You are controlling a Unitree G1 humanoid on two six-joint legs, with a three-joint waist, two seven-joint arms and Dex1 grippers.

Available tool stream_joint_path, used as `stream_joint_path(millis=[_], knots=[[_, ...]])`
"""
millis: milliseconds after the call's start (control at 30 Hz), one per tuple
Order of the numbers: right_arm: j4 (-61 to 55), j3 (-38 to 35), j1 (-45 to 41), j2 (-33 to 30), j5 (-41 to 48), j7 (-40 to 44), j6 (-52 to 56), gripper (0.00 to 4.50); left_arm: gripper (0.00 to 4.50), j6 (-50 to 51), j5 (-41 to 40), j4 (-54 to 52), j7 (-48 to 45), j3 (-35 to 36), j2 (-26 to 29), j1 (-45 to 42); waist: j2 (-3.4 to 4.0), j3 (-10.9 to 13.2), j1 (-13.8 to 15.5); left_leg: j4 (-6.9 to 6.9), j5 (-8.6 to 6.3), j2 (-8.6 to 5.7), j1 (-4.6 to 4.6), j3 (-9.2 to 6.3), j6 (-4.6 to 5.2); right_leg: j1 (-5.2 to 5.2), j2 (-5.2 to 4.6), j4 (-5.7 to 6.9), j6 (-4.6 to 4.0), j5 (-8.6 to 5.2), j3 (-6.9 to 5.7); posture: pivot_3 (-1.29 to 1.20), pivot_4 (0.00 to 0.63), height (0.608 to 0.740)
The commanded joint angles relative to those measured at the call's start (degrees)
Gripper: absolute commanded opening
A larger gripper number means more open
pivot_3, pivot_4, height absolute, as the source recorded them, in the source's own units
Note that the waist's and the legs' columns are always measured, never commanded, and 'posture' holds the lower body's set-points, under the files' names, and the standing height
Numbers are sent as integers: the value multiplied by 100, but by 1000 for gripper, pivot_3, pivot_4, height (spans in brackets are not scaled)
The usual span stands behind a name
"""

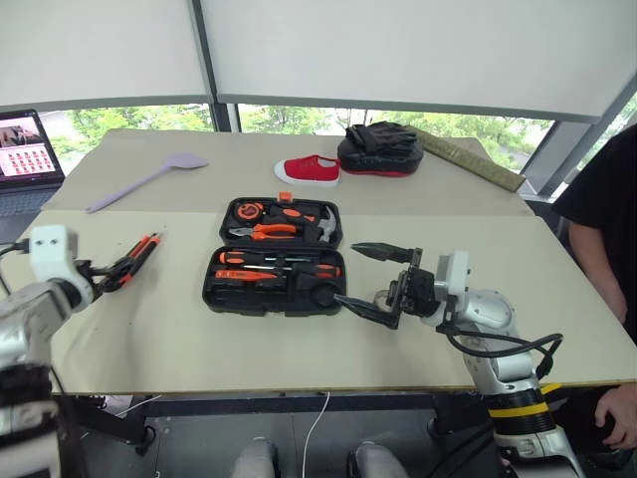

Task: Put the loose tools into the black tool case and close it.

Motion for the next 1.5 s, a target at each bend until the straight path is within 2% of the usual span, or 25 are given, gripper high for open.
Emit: stream_joint_path(millis=[33, 167, 333, 433, 500, 600, 700, 800, 933, 1000, 1067, 1167, 1500], knots=[[-51, -95, -92, 17, -153, -285, -163, 4500, 4478, -358, 629, 1367, -265, -528, 165, -786, -1, 1, -39, -1, -1, 0, -3, 0, -1, -3, 1, 0, 0, 0, 0, 0, 150, 740], [-134, -114, -30, 5, -371, -620, -139, 4500, 4478, -735, 1075, 2471, -382, -879, 181, -1511, -3, 2, -50, -8, -2, 1, -11, -4, -2, -10, 5, 1, 2, -1, -2, 0, 150, 740], [-422, -96, 216, -96, -336, -761, 40, 4500, 4478, -1167, 1432, 3217, -750, -1121, 146, -2018, -3, 2, -48, -8, -2, 0, -12, -4, -3, -8, 3, 1, 2, -2, -3, 0, 150, 740], [-599, -136, 367, -189, -271, -783, 134, 4500, 3811, -1185, 1519, 3496, -990, -1163, 131, -2164, -4, 2, -39, -8, -2, -2, -13, -4, -3, -7, 1, 1, 3, -2, -2, 0, 150, 740], [-685, -167, 427, -259, -206, -773, 213, 4500, 3158, -1350, 1559, 3576, -1095, -1144, 138, -2172, -4, 2, -37, -7, -2, -3, -12, -4, -3, -6, 0, 1, 4, -2, -2, 0, 150, 740], [-769, -286, 500, -479, -48, -614, 280, 4500, 2108, -2451, 1071, 3243, -1912, -677, 92, -1960, -5, 3, -35, -7, -1, -2, -13, -4, -3, -8, 0, 1, 3, -2, -2, 0, 150, 740], [-797, -445, 556, -754, 96, -460, 323, 4500, 2108, -3603, 490, 2367, -3706, -432, 12, -1458, -12, 7, -22, -7, -1, -1, -19, -4, -3, -10, -4, -1, 2, -1, -4, 0, 150, 740], [-779, -640, 695, -1139, 204, -212, 365, 4500, 2108, -3971, 210, 1267, -5162, -698, 9, -873, -14, 8, 3, -7, -2, -3, -25, -3, -4, -11, -10, -5, 1, -1, -6, 0, 150, 740], [-650, -881, 879, -1650, 276, 143, 337, 4500, 2108, -3883, 60, -252, -6239, -1307, -57, -411, -13, 8, 32, -6, -1, -5, -23, -1, -2, -8, -10, -5, 2, -1, -2, 0, 150, 740], [-599, -952, 909, -1802, 318, 248, 360, 4500, 2108, -4266, 294, -539, -6540, -1853, -30, -437, -13, 8, 46, 0, -1, -3, -23, -2, -2, -7, -6, -4, 2, -2, -2, 0, 150, 740], [-564, -969, 895, -1862, 336, 297, 383, 4500, 2108, -4654, 680, -444, -6653, -2294, 3, -592, -12, 7, 53, 5, 1, -3, -21, -2, 1, -5, -5, -4, 3, -2, 2, 0, 150, 740], [-630, -935, 924, -1855, 308, 275, 403, 4500, 2108, -5193, 1270, 234, -6530, -2682, -304, -1151, -12, 8, 61, 10, 4, -3, -20, -3, 6, -5, 0, -3, 3, -3, 4, 0, 150, 740], [-1119, -1003, 1346, -1838, 350, 48, 618, 4500, 2108, -6447, 2038, 2015, -6104, -3027, -851, -2032, -13, 8, 60, 14, 1, -8, -28, -5, 17, -5, -2, -4, 16, -7, 6, 0, 150, 740]])
